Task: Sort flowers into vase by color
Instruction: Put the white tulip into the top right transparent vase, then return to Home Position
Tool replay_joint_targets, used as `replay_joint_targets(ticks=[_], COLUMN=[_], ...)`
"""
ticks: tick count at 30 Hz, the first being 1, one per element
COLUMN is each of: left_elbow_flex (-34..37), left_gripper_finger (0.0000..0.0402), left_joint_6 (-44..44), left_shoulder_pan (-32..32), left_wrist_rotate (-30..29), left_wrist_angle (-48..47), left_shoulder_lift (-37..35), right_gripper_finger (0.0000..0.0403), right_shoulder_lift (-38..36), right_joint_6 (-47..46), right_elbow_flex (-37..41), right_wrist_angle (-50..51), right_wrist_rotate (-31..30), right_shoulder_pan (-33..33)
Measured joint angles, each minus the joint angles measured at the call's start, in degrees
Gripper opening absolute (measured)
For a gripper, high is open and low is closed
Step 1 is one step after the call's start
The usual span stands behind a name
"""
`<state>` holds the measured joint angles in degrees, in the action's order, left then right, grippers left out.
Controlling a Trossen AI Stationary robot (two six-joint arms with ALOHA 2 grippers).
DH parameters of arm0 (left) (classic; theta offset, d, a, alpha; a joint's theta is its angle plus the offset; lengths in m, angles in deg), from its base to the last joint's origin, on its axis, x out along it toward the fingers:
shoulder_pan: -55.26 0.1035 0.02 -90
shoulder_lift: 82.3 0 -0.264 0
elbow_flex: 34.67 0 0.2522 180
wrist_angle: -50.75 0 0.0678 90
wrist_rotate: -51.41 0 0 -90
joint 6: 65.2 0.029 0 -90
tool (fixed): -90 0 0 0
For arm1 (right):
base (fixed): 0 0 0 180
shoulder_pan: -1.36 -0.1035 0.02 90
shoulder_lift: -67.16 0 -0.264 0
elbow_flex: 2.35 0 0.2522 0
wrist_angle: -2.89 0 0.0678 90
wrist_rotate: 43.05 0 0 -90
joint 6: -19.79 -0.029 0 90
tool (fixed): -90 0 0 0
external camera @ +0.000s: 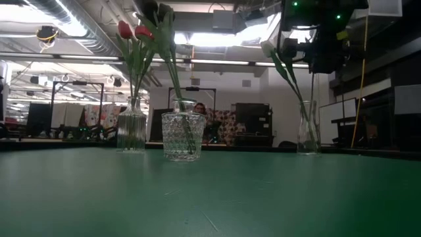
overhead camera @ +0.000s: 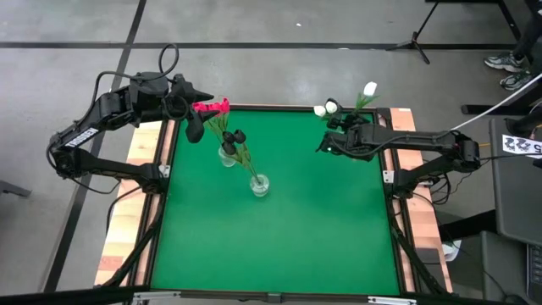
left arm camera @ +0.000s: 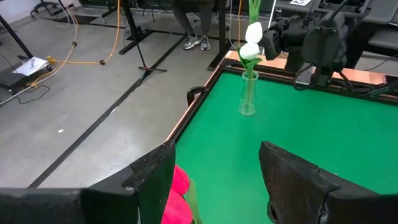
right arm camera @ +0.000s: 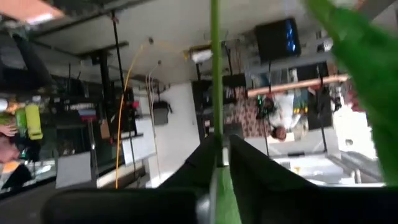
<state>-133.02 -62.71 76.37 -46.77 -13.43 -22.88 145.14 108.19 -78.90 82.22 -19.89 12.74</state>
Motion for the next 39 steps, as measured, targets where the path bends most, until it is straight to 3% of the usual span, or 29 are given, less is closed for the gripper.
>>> replay_joint_targets(ticks=[12, 17, 33, 36, 39], left_elbow_flex=[0.0, 0.0, 0.0, 0.0, 0.0], left_gripper_finger=[0.0230, 0.0230, 0.0230, 0.0230, 0.0230], left_joint_6=[-0.1, -0.1, -1.1, -2.2, -2.7], left_shoulder_pan=[0.0, 0.0, 0.0, 0.0, -0.1], left_wrist_rotate=[0.0, 0.0, 0.0, 0.0, 0.0], left_wrist_angle=[0.0, 0.0, 0.0, 0.0, 0.2], left_shoulder_lift=[0.0, 0.0, 0.0, -0.1, -0.2], right_gripper_finger=[0.0155, 0.0186, 0.0193, 0.0193, 0.0193], right_shoulder_lift=[0.0, 0.0, 0.0, 0.0, 0.0], right_joint_6=[0.1, 0.0, -3.9, -6.7, -14.1], right_elbow_flex=[0.0, -0.5, -14.6, -18.7, -24.4], right_wrist_angle=[-3.0, -3.0, -2.2, -2.3, -2.4], right_wrist_rotate=[4.4, 5.5, 10.6, 15.0, 23.8], right_shoulder_pan=[-0.1, -0.1, -0.2, -0.2, -0.2])
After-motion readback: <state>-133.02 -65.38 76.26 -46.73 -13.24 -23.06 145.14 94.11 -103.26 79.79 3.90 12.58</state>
